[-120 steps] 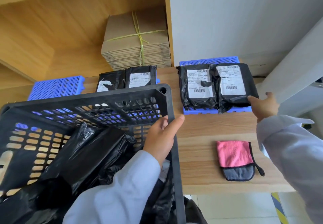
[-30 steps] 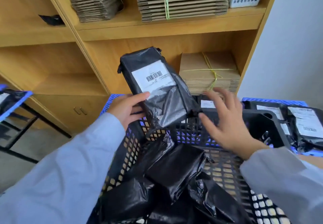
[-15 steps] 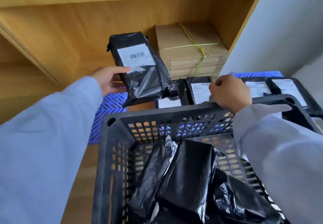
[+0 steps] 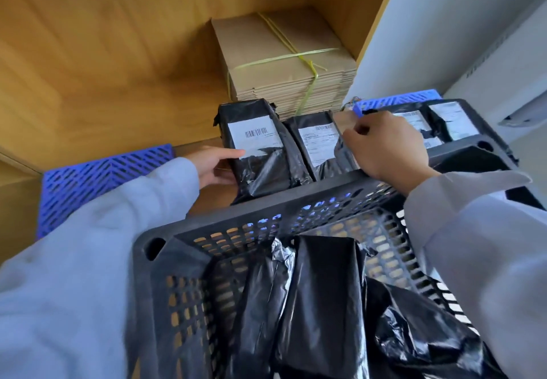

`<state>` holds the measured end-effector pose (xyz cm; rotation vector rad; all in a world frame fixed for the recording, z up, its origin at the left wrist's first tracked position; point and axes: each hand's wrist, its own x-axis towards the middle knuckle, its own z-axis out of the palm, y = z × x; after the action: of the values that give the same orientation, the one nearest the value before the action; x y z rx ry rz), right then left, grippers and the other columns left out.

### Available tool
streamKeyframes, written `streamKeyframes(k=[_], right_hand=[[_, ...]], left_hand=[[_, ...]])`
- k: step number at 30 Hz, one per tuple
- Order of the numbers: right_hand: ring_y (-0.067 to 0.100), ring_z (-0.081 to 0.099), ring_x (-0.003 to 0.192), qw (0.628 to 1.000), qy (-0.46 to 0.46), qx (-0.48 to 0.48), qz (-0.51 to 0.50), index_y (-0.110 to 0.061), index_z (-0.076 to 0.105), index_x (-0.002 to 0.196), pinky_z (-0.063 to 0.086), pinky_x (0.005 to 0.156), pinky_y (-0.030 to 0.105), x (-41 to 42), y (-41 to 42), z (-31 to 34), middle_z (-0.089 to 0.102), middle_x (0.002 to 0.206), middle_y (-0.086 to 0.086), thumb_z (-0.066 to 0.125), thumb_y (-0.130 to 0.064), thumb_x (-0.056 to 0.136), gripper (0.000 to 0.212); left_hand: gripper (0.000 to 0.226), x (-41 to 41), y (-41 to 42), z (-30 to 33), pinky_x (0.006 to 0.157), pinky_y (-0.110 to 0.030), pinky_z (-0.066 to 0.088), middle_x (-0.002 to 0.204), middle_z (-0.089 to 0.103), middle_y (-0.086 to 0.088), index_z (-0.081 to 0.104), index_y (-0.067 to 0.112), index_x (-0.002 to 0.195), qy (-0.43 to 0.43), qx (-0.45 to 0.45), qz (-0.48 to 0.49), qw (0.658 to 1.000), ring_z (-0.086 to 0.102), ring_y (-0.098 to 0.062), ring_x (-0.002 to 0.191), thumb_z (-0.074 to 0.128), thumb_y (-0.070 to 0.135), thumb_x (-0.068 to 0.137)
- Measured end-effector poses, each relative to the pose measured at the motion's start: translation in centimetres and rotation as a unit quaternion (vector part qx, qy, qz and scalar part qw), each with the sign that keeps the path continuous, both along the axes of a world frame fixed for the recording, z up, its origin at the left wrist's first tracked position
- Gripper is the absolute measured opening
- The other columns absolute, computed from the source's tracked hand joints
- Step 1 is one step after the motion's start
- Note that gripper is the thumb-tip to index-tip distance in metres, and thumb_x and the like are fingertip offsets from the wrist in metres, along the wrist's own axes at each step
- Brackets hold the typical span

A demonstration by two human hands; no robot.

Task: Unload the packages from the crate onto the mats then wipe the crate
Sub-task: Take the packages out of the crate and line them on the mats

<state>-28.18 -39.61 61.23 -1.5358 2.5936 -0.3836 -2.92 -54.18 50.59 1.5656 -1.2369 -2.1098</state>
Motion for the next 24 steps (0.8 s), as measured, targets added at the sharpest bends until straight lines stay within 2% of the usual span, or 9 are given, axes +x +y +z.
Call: streamKeyframes(k=[4,8,12,17,19,21,24], right_hand=[[0.029,0.051,0.061,1.0,0.008,-0.005,0.003,-0.008,0.059,0.068,0.029,0.051,0.026,0.0,0.0,0.0,0.058,0.064,0.007,0.048,-0.031,0.083,0.03],[0.027,0.051,0.061,1.0,0.01,-0.012,0.001,-0.008,0.059,0.068,0.029,0.051,0.024,-0.1,0.0,-0.1,0.058,0.064,0.007,0.048,-0.031,0.083,0.03],[0.026,0.046,0.056,1.0,-0.003,-0.02,-0.005,-0.009,0.046,0.06,0.025,0.05,0.027,-0.1,0.2,-0.1,0.05,0.058,0.005,0.047,-0.029,0.082,0.029],[0.025,0.041,0.054,0.999,-0.011,-0.034,-0.011,-0.01,0.039,0.058,0.024,0.049,0.028,0.1,0.3,0.0,0.045,0.056,0.005,0.047,-0.027,0.081,0.03],[0.026,0.041,0.054,0.999,-0.012,-0.041,-0.013,-0.01,0.039,0.058,0.024,0.049,0.027,0.1,0.4,0.0,0.045,0.055,0.004,0.047,-0.027,0.082,0.031],[0.028,0.039,0.054,0.998,-0.017,-0.062,-0.014,-0.009,0.038,0.057,0.024,0.049,0.028,0.2,0.5,0.0,0.042,0.052,0.004,0.046,-0.027,0.082,0.032],[0.031,0.039,0.055,0.994,-0.033,-0.105,-0.002,-0.01,0.038,0.057,0.027,0.052,0.03,0.2,0.8,-0.2,0.04,0.052,0.004,0.044,-0.027,0.085,0.033]], left_hand=[[0.039,-1.1,0.5,-1.3,0.084,-0.044,0.058,0.114,0.069,-0.017,0.061,0.002,0.121,-0.021,0.003,-0.012,1.0,0.068,-0.03,0.096,0.071,0.017,0.086],[0.044,-1.2,0.9,-2.3,0.082,-0.041,0.059,0.115,0.069,-0.017,0.061,0.0,0.119,-0.026,-0.012,-0.008,1.0,0.069,-0.029,0.091,0.074,0.024,0.084],[0.048,-0.7,0.4,-2.1,0.071,-0.032,0.061,0.109,0.07,-0.014,0.062,0.0,0.115,-0.095,-0.064,-0.028,0.993,0.069,-0.025,0.079,0.076,0.031,0.082],[0.063,0.4,0.6,0.4,0.095,-0.04,0.053,0.122,0.064,-0.015,0.055,0.003,0.131,-0.111,-0.077,-0.057,0.989,0.066,-0.029,0.106,0.071,0.042,0.084],[0.051,1.0,0.7,2.1,0.096,-0.039,0.052,0.127,0.06,-0.013,0.053,0.005,0.133,-0.144,-0.116,-0.064,0.981,0.062,-0.029,0.111,0.066,0.031,0.091],[0.033,1.8,0.8,4.4,0.09,-0.034,0.053,0.128,0.061,-0.011,0.057,0.011,0.128,-0.165,-0.164,-0.09,0.968,0.062,-0.025,0.107,0.058,0.02,0.096],[0.026,2.7,2.4,8.5,0.086,-0.029,0.053,0.122,0.064,-0.004,0.062,0.018,0.122,-0.17,-0.231,-0.126,0.949,0.064,-0.018,0.104,0.054,0.014,0.098]])
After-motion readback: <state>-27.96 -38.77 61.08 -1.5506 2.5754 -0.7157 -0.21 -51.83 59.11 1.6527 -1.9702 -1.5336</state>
